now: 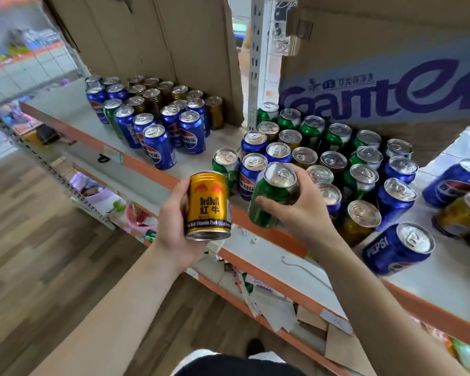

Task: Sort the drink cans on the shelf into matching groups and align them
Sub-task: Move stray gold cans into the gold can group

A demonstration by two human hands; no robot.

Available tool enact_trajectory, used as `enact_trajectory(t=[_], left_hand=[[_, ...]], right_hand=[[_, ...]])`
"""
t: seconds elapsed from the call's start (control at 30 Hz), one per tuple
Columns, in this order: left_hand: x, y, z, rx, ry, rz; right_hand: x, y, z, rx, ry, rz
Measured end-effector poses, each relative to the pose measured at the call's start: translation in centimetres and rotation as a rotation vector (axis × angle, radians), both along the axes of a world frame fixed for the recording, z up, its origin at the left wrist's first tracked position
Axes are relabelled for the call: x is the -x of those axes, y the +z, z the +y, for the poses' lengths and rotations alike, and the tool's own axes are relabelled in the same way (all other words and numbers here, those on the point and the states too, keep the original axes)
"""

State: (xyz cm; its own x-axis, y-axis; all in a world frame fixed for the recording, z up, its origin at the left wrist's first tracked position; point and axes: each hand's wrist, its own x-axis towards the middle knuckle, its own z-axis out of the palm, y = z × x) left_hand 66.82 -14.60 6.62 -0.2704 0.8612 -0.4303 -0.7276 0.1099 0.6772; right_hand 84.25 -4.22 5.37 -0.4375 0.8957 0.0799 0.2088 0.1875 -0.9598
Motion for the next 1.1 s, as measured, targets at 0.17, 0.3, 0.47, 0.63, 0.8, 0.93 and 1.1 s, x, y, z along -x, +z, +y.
enact_trajectory(t=[0.17,0.3,0.47,0.63,0.8,0.93,1.1], left_hand=[[0.6,-1.1,-0.4,0.003,0.034,-0.038],[1.7,-1.7,0.2,0.014,0.001,-0.053],[3.5,-1.3,1.5,0.036,-0.062,-0.038],[6.2,-1.2,2.0,0.070,-0.162,-0.030],[9.1,-1.5,2.3,0.085,-0.254,-0.015],[11.2,-2.0,2.4,0.071,-0.314,-0.008],[13.5,-2.3,2.1,0.064,-0.377,-0.027]], right_hand=[[1.8,-2.4,0.6,-0.203,-0.066,-0.115],[3.0,-3.6,0.2,-0.397,-0.117,-0.269],[3.6,-5.6,0.3,-0.543,-0.233,-0.545],[3.7,-5.8,0.4,-0.474,-0.387,-0.609],[4.9,-4.7,1.4,-0.335,-0.372,-0.723],[5.0,-4.0,2.0,-0.287,-0.339,-0.825],[5.9,-3.0,2.1,-0.264,-0.367,-0.965]])
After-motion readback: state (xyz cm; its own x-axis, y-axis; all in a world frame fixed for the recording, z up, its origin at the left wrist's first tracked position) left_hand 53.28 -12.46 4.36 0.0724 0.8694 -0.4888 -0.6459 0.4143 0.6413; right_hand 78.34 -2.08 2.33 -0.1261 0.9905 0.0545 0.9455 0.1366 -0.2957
